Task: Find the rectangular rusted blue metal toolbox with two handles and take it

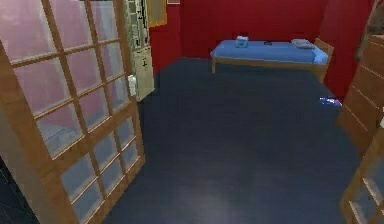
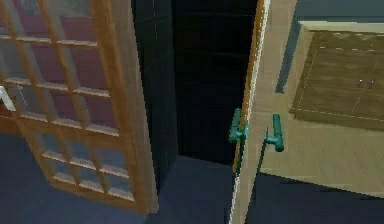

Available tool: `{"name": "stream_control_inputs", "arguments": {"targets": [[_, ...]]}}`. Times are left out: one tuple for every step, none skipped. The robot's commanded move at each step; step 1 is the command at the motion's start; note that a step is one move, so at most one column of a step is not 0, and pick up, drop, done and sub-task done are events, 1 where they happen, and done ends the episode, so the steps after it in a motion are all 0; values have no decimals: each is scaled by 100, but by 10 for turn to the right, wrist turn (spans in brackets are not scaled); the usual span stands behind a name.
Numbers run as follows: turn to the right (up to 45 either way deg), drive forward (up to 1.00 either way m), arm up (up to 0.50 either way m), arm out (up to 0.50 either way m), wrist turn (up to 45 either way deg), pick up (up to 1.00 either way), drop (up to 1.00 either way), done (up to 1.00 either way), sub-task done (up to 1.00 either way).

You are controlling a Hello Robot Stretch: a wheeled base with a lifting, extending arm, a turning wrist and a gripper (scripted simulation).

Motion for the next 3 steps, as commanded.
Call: {"name": "stream_control_inputs", "arguments": {"targets": [[0,40,0,0,0,0,0,0,0],[210,0,0,0,0,0,0,0,0],[0,100,0,0,0,0,0,0,0]]}}
